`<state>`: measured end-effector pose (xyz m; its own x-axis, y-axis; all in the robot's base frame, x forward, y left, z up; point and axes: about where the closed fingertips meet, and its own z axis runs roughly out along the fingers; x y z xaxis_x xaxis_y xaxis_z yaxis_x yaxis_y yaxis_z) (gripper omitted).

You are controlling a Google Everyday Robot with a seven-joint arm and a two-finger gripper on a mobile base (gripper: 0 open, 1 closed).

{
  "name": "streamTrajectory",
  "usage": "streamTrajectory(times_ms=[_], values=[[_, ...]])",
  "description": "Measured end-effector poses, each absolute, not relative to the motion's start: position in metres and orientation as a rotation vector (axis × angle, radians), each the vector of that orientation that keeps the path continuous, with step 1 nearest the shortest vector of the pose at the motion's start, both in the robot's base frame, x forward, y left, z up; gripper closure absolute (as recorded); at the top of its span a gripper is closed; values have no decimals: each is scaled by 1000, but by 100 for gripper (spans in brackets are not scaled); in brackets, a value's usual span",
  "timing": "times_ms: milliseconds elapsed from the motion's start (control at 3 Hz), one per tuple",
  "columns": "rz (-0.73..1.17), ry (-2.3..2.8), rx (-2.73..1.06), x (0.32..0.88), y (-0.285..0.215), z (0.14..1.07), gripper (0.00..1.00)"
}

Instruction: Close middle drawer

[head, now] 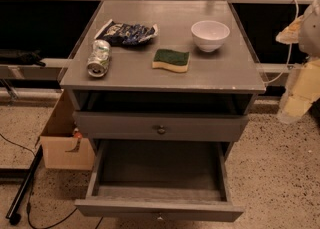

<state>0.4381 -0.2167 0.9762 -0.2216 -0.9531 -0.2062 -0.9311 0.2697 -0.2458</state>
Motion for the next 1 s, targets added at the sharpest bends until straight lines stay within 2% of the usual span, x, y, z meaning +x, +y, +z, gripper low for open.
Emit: streamTrajectory(times_ms=[333, 1000], values=[[-118, 2233, -1723, 437, -217, 977, 0], [128, 2233, -1435, 392, -227, 928, 0]])
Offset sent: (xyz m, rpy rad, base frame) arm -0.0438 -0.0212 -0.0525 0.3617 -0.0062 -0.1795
